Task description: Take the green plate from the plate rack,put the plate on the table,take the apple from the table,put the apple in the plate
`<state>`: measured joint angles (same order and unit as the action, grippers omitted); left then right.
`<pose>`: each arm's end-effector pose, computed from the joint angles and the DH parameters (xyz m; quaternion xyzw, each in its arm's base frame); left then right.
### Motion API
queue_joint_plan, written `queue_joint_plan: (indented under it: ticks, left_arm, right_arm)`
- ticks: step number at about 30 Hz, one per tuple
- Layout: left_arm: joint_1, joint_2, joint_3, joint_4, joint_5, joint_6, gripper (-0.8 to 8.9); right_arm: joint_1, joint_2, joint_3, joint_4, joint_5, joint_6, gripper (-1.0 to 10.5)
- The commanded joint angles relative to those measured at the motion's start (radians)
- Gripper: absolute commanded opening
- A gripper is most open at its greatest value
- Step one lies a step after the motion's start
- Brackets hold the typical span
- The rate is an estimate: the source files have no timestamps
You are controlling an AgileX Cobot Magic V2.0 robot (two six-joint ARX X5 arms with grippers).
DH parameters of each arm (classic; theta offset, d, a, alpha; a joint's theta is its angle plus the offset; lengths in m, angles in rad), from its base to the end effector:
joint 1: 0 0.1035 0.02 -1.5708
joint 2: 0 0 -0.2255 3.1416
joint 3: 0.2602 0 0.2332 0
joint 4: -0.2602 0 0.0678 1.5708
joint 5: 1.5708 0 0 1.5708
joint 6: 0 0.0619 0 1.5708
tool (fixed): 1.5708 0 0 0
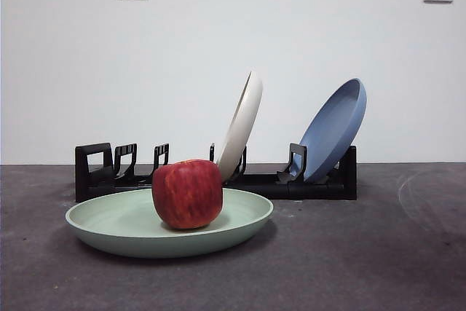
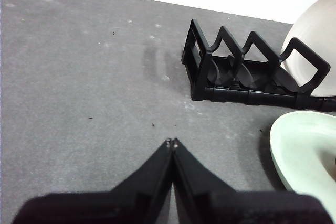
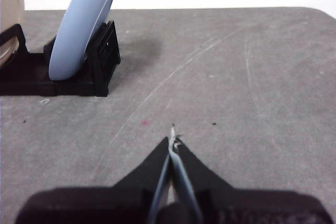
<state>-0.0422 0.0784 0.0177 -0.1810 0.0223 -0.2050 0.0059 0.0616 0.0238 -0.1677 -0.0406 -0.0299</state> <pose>0.1495 -0.0077 0.1363 -0.1003 0.1232 -0.0195 0.9871 0.1493 0.0034 0.1424 -0.0131 0.1022 0.0247 0.9944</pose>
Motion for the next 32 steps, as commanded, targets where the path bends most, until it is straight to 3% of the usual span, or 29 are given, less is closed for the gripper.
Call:
queue_joint_plan:
  ticks: [1,10,32]
  left_arm:
    - [-0.002,0.0,-0.005,0.01,0.004,0.012,-0.04]
    - [-0.002,0.0,-0.005,0.01,0.004,0.012,-0.04]
    - [-0.002,0.0,-0.005,0.01,0.004,0.012,-0.04]
  right_arm:
    - [-0.002,-0.033,-0.009,-0.019,0.004,0.0,0.0]
    - [-0.001,-0.054,-0.009,-0.019,0.0,-0.031,0.0]
    - [0.0,-0.051,-0.009,-0.015,0.007,-0.008,0.0]
